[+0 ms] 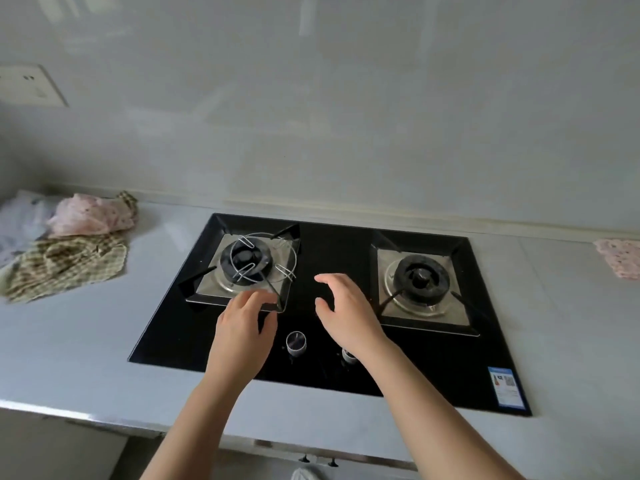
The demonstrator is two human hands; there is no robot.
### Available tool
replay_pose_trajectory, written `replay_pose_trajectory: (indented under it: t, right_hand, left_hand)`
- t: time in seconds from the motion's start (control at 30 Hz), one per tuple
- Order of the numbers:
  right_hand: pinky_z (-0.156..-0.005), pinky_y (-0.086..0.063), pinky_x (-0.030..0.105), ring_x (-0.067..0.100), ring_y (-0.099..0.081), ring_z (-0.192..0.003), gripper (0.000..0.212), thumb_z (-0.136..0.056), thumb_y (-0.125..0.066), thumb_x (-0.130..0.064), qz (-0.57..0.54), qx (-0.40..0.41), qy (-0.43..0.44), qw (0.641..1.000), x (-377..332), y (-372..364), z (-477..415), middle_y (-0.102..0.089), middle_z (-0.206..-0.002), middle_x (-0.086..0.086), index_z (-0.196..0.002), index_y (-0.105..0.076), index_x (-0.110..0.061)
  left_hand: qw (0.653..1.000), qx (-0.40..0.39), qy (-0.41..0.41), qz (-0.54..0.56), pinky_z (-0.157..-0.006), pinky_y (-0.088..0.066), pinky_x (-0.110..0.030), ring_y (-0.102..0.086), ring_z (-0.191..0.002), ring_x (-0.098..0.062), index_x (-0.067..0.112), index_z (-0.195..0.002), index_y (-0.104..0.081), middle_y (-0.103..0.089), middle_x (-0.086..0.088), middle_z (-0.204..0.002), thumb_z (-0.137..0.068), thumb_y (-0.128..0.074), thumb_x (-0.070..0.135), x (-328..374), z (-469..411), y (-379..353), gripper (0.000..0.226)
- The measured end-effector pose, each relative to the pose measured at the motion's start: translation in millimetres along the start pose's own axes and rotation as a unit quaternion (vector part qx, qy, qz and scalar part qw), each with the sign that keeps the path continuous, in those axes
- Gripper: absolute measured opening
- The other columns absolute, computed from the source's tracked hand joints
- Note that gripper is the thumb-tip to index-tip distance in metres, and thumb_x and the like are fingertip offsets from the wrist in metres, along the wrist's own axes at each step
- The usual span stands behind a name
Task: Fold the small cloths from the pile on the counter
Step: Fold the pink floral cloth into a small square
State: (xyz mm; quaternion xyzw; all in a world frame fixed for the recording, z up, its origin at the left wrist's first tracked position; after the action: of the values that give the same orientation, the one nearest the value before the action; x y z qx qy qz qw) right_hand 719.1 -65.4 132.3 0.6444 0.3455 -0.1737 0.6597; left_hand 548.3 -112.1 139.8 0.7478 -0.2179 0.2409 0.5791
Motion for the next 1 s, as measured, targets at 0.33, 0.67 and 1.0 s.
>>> replay_pose_trajectory:
  t: [0.33,0.67,1.0]
  right_hand:
    - [-0.102,-0.042,0.031,0.015,-0.045,-0.126,0.04,-0.098,-0.049,-0.02,0.02,-0.127,0.08,0.988,-123.1,-132.7,-100.2,-0.046,-0.14,-0.002,-0.138,-0.047,-0.018]
    - [-0.104,-0.039,0.036,0.02,-0.04,-0.131,0.043,-0.096,-0.046,-0.016,0.045,-0.161,0.03,0.986,-224.6,-303.2,-201.2,-0.042,-0.144,0.002,-0.139,-0.045,-0.015]
    - [-0.104,-0.042,0.035,0.024,-0.047,-0.129,0.051,-0.096,-0.056,-0.023,-0.101,-0.042,-0.136,0.985,-292.4,-405.7,-355.9,-0.049,-0.142,0.006,-0.143,-0.041,-0.013]
  left_hand:
    - [0.993,0.063,0.098,-0.027,-0.09,-0.046,-0.04,-0.057,-0.106,-0.024,0.016,-0.106,-0.067,-0.062,0.001,-0.114,-0.085,-0.064,0.004,-157.8,-44.6,99.5,0.024]
    - [0.995,-0.007,0.068,-0.078,-0.081,-0.05,-0.045,-0.062,-0.09,-0.031,0.017,-0.102,-0.067,-0.063,-0.001,-0.11,-0.081,-0.068,0.006,-358.5,-132.9,182.1,0.024]
    - [0.988,-0.092,0.022,-0.119,-0.093,-0.047,-0.047,-0.056,-0.114,-0.029,0.018,-0.122,-0.059,-0.057,-0.005,-0.126,-0.081,-0.065,0.014,-485.1,-250.3,221.7,0.042]
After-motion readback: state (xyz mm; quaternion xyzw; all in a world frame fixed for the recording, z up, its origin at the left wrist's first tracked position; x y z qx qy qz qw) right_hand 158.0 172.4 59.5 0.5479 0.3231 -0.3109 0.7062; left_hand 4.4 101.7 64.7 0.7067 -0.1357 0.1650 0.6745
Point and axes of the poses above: each hand's wrist, its own z-axis away from the middle knuckle, its own y-axis out of the back of the hand, x = y × z, the point moved 8 cm from there along -z, towards the middle knuckle
